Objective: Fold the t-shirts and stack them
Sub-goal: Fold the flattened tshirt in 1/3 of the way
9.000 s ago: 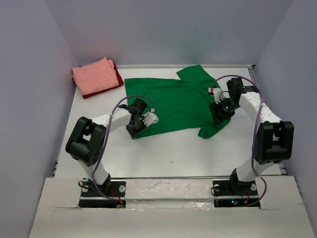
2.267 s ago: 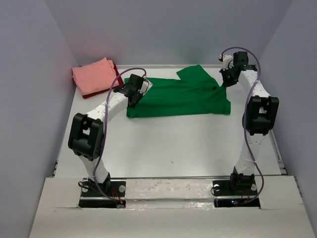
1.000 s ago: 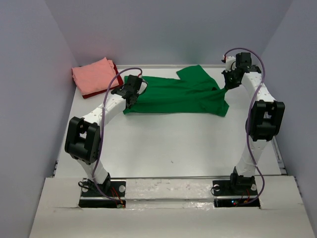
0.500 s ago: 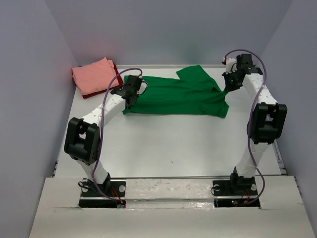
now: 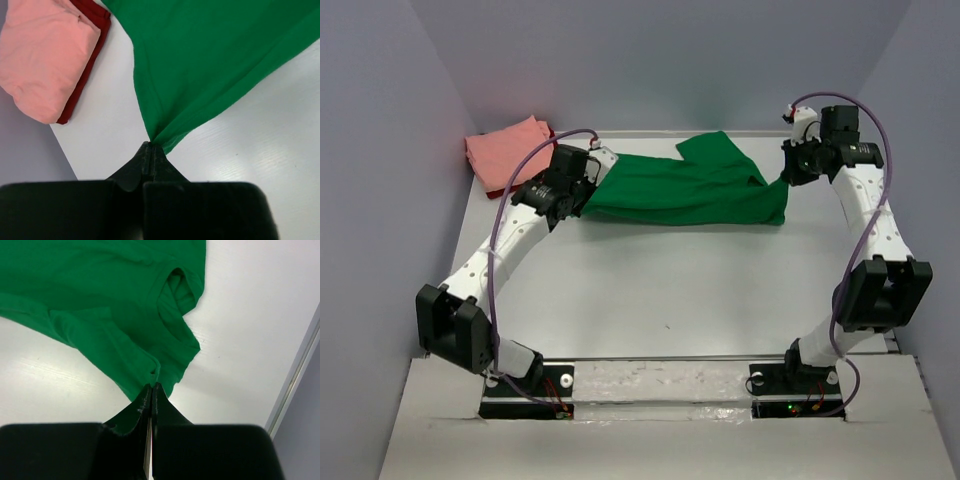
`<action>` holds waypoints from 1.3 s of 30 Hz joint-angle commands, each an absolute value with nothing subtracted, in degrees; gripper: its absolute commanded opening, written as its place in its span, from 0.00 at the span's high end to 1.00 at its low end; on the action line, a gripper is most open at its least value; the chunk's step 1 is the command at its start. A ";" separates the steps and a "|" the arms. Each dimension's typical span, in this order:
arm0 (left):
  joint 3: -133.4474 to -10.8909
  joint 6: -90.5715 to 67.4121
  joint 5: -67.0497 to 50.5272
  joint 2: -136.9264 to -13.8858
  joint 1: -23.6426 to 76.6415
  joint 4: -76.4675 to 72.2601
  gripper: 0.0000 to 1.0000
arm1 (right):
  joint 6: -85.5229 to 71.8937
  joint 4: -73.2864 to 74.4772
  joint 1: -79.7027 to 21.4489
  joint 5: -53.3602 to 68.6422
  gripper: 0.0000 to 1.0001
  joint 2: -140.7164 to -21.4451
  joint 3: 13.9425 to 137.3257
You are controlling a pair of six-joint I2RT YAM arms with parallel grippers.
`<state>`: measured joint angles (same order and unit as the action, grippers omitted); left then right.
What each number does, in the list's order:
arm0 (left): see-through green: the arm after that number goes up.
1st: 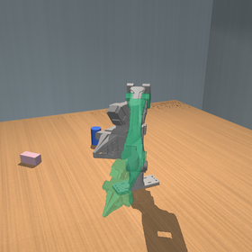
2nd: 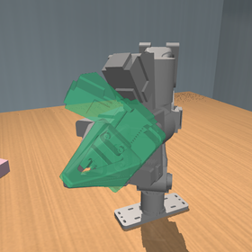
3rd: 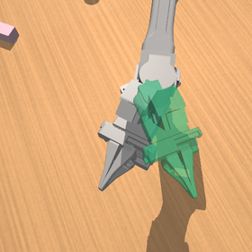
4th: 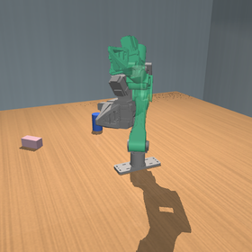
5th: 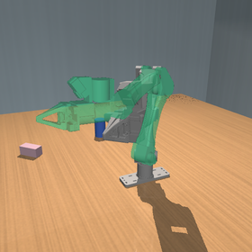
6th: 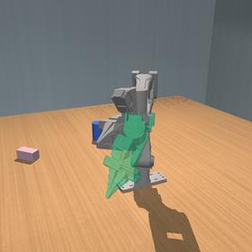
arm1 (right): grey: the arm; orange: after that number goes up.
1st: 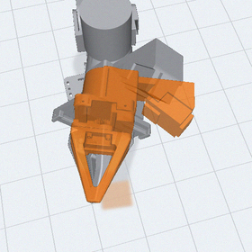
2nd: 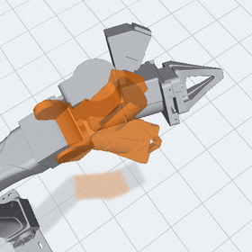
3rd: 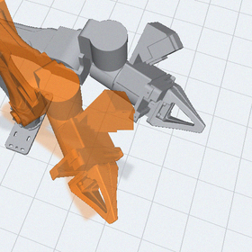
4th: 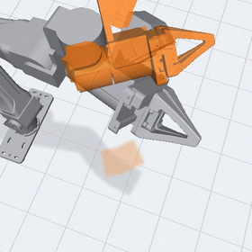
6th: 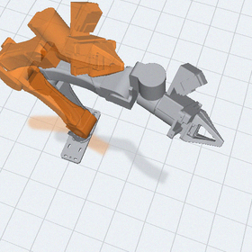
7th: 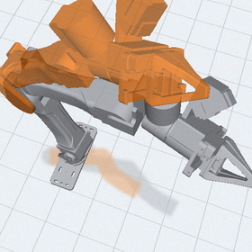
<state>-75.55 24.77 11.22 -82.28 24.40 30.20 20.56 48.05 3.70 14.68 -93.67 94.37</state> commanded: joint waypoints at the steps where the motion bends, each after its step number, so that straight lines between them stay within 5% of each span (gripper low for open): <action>1: -75.68 26.01 4.32 -78.49 24.70 33.48 1.00 | 20.21 51.94 3.60 17.48 1.00 -87.91 92.38; 25: -61.09 32.08 -4.39 -75.85 24.61 40.34 1.00 | 23.29 58.89 3.60 18.72 1.00 -73.92 71.03; 39: -54.49 29.53 -4.57 -75.06 24.70 33.67 1.00 | 21.53 51.77 3.60 16.96 1.00 -75.58 63.28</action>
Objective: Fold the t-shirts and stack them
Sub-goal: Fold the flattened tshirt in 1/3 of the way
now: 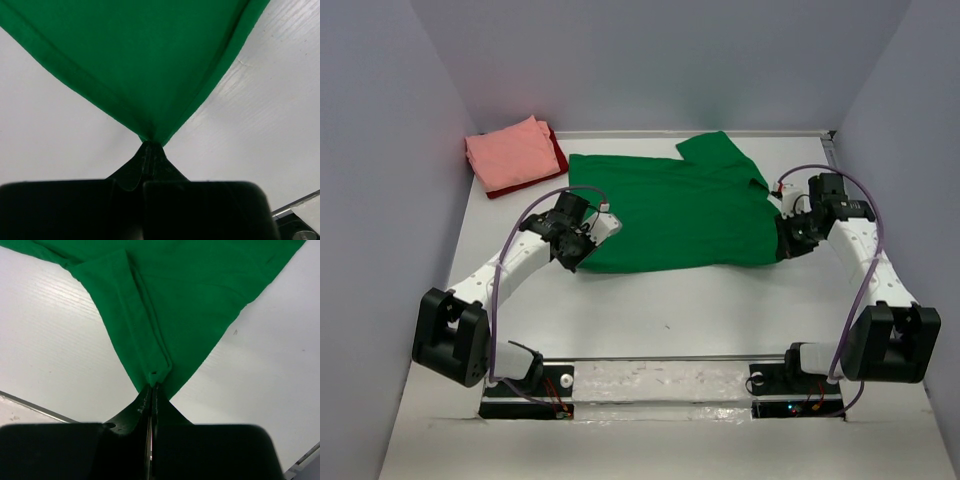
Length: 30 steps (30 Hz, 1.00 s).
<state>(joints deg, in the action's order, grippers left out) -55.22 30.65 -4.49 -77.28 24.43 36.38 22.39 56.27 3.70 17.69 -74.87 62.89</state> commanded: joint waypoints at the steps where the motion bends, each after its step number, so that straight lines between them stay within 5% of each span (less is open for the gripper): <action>1: -54.14 29.18 -3.87 -74.97 24.61 32.88 1.00 | 21.36 50.81 3.60 16.79 1.00 -75.93 63.28; 30: -62.67 27.95 5.80 -78.66 24.61 30.32 1.00 | 19.51 44.91 3.60 11.08 1.00 -92.28 79.36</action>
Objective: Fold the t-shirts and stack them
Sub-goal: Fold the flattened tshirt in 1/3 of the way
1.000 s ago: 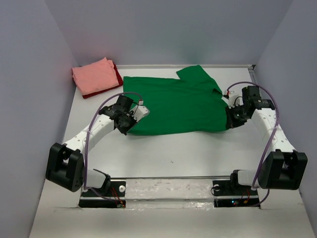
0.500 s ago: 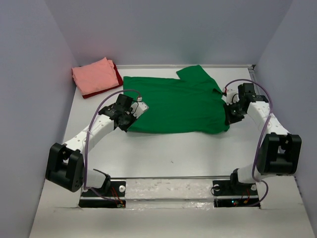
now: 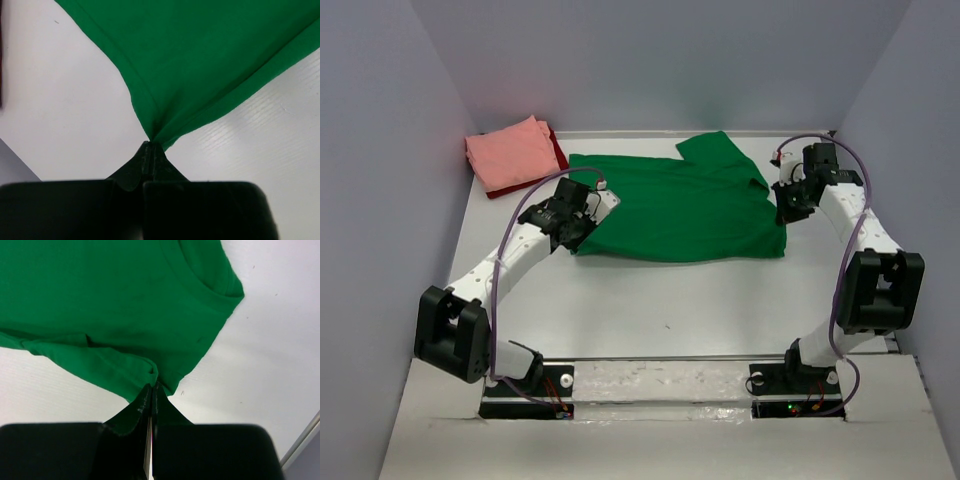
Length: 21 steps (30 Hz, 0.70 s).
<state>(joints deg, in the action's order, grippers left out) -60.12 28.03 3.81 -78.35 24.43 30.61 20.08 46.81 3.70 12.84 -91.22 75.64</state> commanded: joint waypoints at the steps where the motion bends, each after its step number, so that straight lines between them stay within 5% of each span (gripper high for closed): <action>1: -62.75 28.04 5.89 -78.75 24.70 30.41 1.00 | 19.51 44.83 3.60 10.99 1.00 -92.63 79.89; 21: -63.89 28.56 9.67 -79.89 24.35 27.69 1.00 | 19.16 43.33 3.60 7.65 1.00 -101.95 89.11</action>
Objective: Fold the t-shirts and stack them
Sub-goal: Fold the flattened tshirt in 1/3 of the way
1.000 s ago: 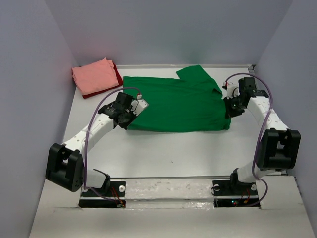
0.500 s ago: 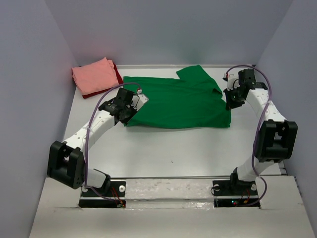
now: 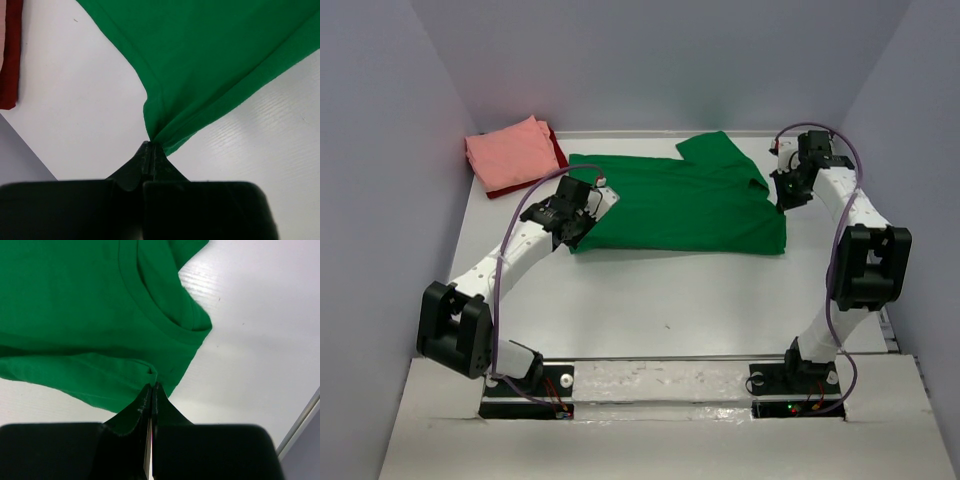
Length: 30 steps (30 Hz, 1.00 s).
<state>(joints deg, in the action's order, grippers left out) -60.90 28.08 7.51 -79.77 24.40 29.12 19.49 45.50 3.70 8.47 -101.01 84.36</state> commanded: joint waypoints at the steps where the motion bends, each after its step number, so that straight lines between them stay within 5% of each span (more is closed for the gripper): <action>1: -63.90 28.56 9.67 -80.07 24.35 27.69 1.00 | 19.07 43.33 3.60 7.73 1.00 -102.30 89.73; 30: -67.06 28.30 12.30 -86.31 24.26 25.84 1.00 | 17.58 46.41 -1.58 13.98 1.00 -117.95 107.05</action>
<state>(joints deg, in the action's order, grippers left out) -65.30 28.05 10.81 -86.19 24.38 27.07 18.15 46.72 -0.56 13.37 -116.77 102.76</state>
